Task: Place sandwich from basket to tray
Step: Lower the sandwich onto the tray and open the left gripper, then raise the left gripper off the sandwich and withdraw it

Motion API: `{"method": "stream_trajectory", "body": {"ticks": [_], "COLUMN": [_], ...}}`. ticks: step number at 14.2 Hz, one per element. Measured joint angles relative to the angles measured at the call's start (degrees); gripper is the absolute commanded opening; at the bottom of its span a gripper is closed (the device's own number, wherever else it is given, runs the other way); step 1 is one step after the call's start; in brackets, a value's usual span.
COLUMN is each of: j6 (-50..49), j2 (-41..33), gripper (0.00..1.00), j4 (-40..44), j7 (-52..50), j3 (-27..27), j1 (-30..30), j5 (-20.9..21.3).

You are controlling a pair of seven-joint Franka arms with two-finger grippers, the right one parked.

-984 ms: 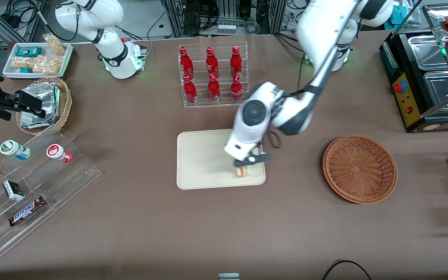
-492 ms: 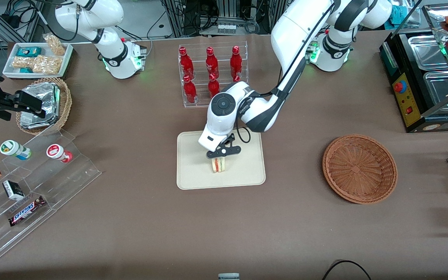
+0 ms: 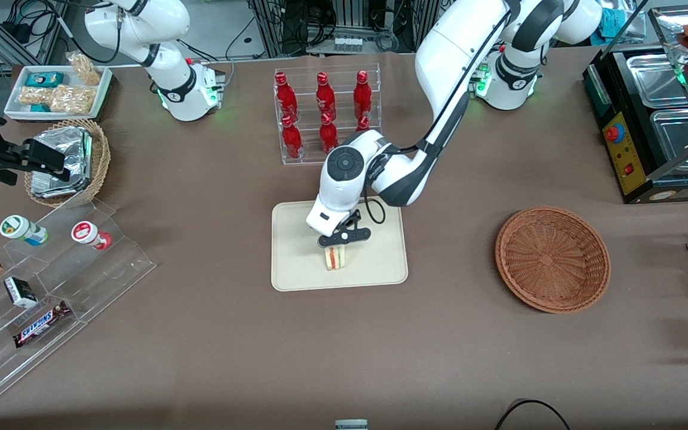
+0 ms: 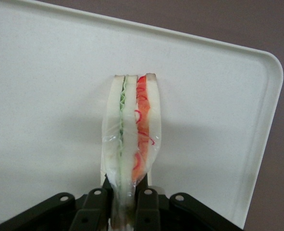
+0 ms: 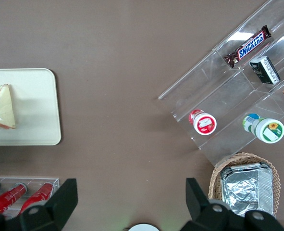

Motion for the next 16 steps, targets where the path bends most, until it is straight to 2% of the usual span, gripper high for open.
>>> {"method": "stream_trajectory", "body": {"ticks": [4,6,9,12,14,16], "j6": [-1.3,-5.2,-12.3,-19.8,-21.8,-21.8], "j2": [-0.6,-1.9,-5.7,-8.7,-9.9,-12.1], "gripper": [1.0,1.0,1.0,1.0,1.0,1.0], "j4": [0.4,1.1,1.5,1.4,0.4,-2.7], "j7": [0.0,0.0,0.0,-0.5,0.7,6.5], "j3": [0.2,0.3,0.8,2.8,3.7,3.9], "j1": [0.0,0.0,0.3,0.9,3.5,7.7], "j5": [0.0,1.1,5.1,5.6,6.0,6.0]}}
